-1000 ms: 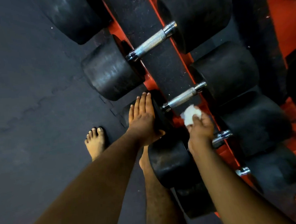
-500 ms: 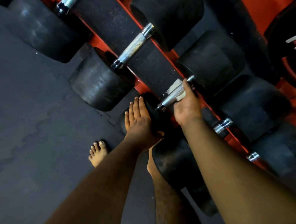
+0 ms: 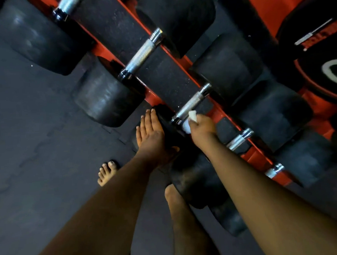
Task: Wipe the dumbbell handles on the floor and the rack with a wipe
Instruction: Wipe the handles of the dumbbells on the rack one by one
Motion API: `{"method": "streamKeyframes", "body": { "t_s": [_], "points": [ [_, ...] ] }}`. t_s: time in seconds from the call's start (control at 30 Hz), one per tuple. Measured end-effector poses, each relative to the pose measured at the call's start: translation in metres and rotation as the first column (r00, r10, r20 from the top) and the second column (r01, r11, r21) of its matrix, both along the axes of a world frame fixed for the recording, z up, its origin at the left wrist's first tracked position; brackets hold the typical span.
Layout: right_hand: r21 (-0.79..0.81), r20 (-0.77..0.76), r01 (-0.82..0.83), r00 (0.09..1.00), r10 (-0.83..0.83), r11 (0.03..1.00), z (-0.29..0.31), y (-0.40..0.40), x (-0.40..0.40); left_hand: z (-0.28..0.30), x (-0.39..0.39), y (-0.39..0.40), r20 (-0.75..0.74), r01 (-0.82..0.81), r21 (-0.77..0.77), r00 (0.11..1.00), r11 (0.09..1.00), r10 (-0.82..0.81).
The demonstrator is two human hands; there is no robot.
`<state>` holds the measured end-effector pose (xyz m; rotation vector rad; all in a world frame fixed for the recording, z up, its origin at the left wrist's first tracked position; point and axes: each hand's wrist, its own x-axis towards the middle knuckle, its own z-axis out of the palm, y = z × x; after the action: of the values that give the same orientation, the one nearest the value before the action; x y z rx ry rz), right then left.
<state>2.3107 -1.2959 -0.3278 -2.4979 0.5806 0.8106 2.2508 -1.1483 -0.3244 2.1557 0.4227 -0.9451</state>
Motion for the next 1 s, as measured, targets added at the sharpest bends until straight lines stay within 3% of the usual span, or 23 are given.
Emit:
{"method": "streamKeyframes", "body": {
  "t_s": [0.07,0.1,0.17,0.2,0.3,0.4,0.47,0.53,0.57,0.6,0.67,0.7,0.73,0.8,0.87,0.93,1.0],
  "points": [
    [-0.186,0.041,-0.292,0.952,0.304,0.938,0.019,-0.005,-0.002,-0.001,-0.001,0.0,-0.006,0.001,-0.007,1.0,1.0,-0.001],
    [-0.215,0.189,-0.342,0.904,0.383,0.915,0.026,-0.007,0.0,-0.002,-0.002,0.001,-0.004,-0.005,-0.002,1.0,1.0,0.005],
    [-0.213,0.508,-0.416,0.726,0.464,0.884,0.027,-0.012,0.011,-0.003,-0.003,0.0,0.011,-0.009,0.002,1.0,1.0,0.009],
    [-0.241,0.551,-0.497,0.637,0.539,0.834,0.017,-0.015,0.018,-0.004,-0.004,0.0,0.019,-0.011,0.004,1.0,1.0,0.011],
    [-0.354,0.262,-0.74,0.509,0.82,0.572,-0.006,-0.024,0.037,-0.005,-0.003,-0.001,0.021,-0.005,0.009,1.0,1.0,0.005],
    [-0.399,-0.023,-0.849,0.387,0.922,0.347,-0.01,-0.023,0.03,-0.007,-0.004,-0.001,0.033,-0.02,0.021,0.999,1.0,0.02],
    [-0.286,-0.125,-0.93,0.276,0.953,0.231,-0.008,-0.017,0.019,-0.007,-0.004,-0.003,0.036,-0.028,0.027,0.999,0.999,0.027],
    [-0.16,-0.128,-0.974,0.184,0.974,0.163,-0.006,-0.02,0.011,-0.006,-0.004,-0.006,0.048,-0.031,0.04,0.998,0.999,0.029],
    [-0.076,-0.069,-0.973,0.221,0.973,0.216,-0.003,-0.024,0.008,-0.005,-0.004,-0.005,0.058,-0.038,0.047,0.998,0.998,0.035],
    [0.034,0.008,-0.944,0.328,0.945,0.328,0.004,-0.03,0.006,-0.003,-0.004,-0.006,0.07,-0.042,0.052,0.997,0.998,0.038],
    [0.239,0.107,-0.726,0.68,0.725,0.645,0.019,-0.041,-0.005,0.0,-0.008,-0.003,0.095,-0.045,0.06,0.995,0.997,0.04],
    [0.268,0.129,-0.577,0.815,0.564,0.772,0.027,-0.048,-0.012,0.004,-0.014,-0.006,0.123,-0.045,0.077,0.992,0.996,0.035],
    [0.252,0.135,-0.445,0.896,0.424,0.86,0.033,-0.057,-0.02,0.007,-0.021,-0.011,0.165,-0.046,0.092,0.986,0.995,0.03],
    [0.165,0.169,-0.339,0.935,0.312,0.926,0.039,-0.078,-0.035,0.016,-0.043,-0.029,0.273,-0.049,0.108,0.962,0.993,0.017],
    [0.079,0.247,-0.397,0.896,0.368,0.914,0.039,-0.102,-0.049,0.024,-0.069,-0.056,0.34,-0.024,0.095,0.94,0.995,-0.01],
    [-0.021,0.321,-0.509,0.812,0.488,0.861,0.035,-0.13,-0.06,0.03,-0.093,-0.086,0.327,0.021,0.044,0.945,0.999,-0.034],
    [-0.159,0.347,-0.643,0.674,0.652,0.749,0.026,-0.157,-0.065,0.033,-0.107,-0.115,0.199,0.046,-0.055,0.979,0.997,-0.034]
  ]
}}
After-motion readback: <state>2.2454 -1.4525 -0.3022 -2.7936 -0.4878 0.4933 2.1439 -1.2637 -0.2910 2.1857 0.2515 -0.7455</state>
